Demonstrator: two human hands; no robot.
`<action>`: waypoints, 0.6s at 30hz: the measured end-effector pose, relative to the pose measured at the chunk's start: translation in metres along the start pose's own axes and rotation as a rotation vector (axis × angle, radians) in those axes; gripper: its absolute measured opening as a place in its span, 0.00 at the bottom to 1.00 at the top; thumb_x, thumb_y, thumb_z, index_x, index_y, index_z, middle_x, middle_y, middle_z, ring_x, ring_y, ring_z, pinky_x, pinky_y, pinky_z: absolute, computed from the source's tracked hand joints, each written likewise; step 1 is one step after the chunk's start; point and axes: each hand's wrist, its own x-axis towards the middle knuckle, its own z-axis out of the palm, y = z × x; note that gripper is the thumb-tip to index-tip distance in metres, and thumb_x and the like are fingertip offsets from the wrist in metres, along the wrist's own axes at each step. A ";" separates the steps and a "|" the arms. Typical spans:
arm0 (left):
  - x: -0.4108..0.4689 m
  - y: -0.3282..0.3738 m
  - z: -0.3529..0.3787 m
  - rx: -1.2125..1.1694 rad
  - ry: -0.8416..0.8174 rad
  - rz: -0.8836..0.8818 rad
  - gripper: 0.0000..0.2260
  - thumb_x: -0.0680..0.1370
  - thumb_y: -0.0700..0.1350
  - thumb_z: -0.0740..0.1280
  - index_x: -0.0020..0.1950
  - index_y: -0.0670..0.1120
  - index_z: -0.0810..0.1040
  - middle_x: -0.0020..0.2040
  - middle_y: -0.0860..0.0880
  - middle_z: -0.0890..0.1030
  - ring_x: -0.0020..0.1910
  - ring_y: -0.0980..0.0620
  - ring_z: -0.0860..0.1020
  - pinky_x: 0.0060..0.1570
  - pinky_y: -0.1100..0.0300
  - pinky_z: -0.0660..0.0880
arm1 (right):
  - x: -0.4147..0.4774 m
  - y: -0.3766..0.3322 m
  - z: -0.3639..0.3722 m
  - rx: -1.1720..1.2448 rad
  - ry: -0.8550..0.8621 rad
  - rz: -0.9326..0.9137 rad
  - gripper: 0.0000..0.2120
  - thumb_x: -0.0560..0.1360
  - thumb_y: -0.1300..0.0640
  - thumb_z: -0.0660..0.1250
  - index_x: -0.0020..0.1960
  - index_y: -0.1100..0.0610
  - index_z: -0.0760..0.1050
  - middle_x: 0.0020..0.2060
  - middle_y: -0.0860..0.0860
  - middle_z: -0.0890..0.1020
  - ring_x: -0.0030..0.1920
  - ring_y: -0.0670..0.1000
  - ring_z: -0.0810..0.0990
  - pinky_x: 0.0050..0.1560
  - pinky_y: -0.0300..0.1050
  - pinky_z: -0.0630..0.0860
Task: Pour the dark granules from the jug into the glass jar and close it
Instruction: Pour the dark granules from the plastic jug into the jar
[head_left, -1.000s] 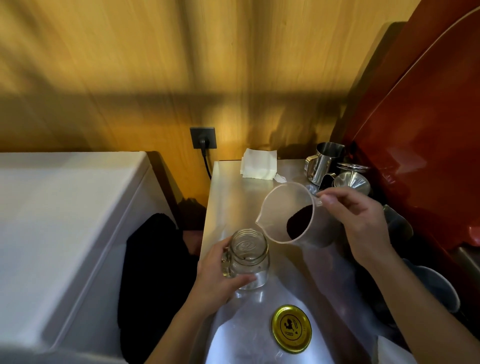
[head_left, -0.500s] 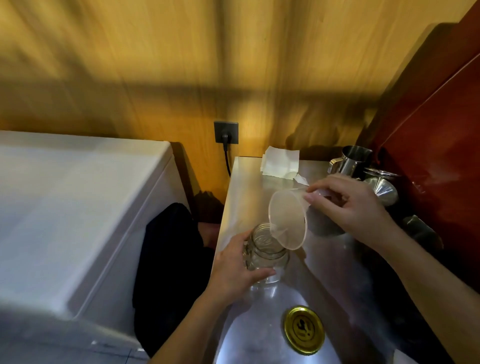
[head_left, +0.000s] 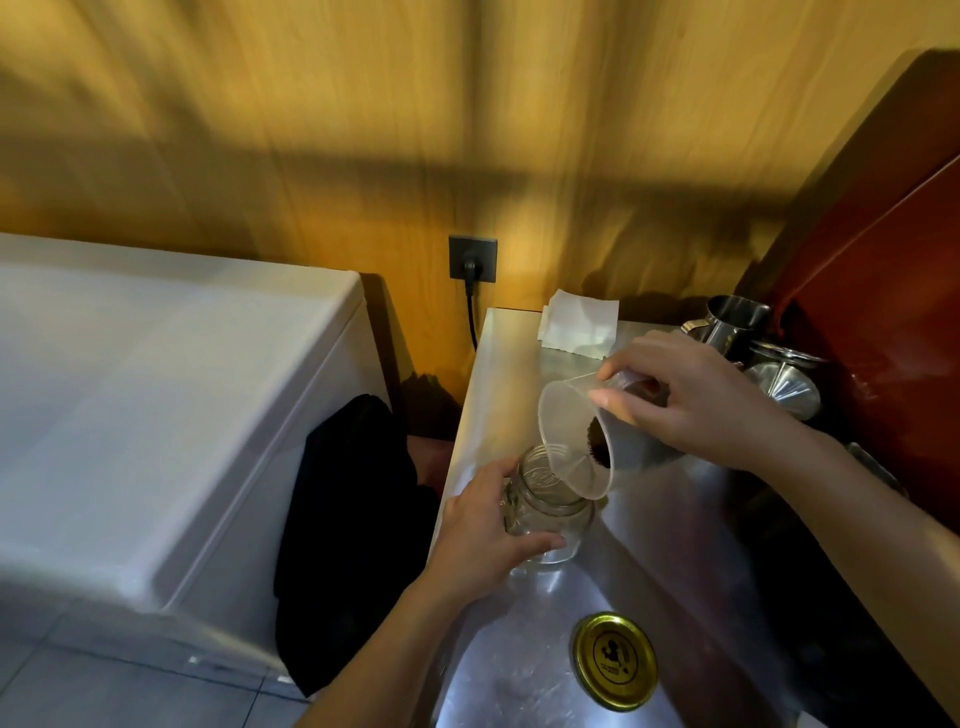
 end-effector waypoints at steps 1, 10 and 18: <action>0.000 0.000 0.000 0.002 0.000 -0.003 0.40 0.58 0.66 0.73 0.67 0.57 0.67 0.63 0.55 0.75 0.63 0.52 0.72 0.65 0.46 0.69 | 0.001 0.000 -0.001 -0.009 -0.013 -0.006 0.10 0.73 0.52 0.67 0.48 0.59 0.78 0.40 0.55 0.80 0.43 0.55 0.74 0.46 0.52 0.69; 0.002 0.000 0.002 -0.006 0.007 -0.004 0.38 0.60 0.62 0.76 0.67 0.56 0.68 0.63 0.55 0.75 0.64 0.52 0.72 0.66 0.45 0.68 | 0.011 -0.006 -0.003 -0.089 -0.108 -0.102 0.10 0.72 0.50 0.67 0.46 0.58 0.77 0.35 0.51 0.76 0.36 0.48 0.67 0.40 0.42 0.61; 0.003 0.002 0.002 -0.009 0.007 0.001 0.37 0.62 0.59 0.77 0.67 0.55 0.67 0.64 0.54 0.75 0.64 0.52 0.72 0.67 0.44 0.67 | 0.015 -0.007 0.001 -0.119 -0.131 -0.178 0.12 0.71 0.51 0.69 0.47 0.59 0.78 0.34 0.51 0.75 0.38 0.54 0.71 0.41 0.56 0.71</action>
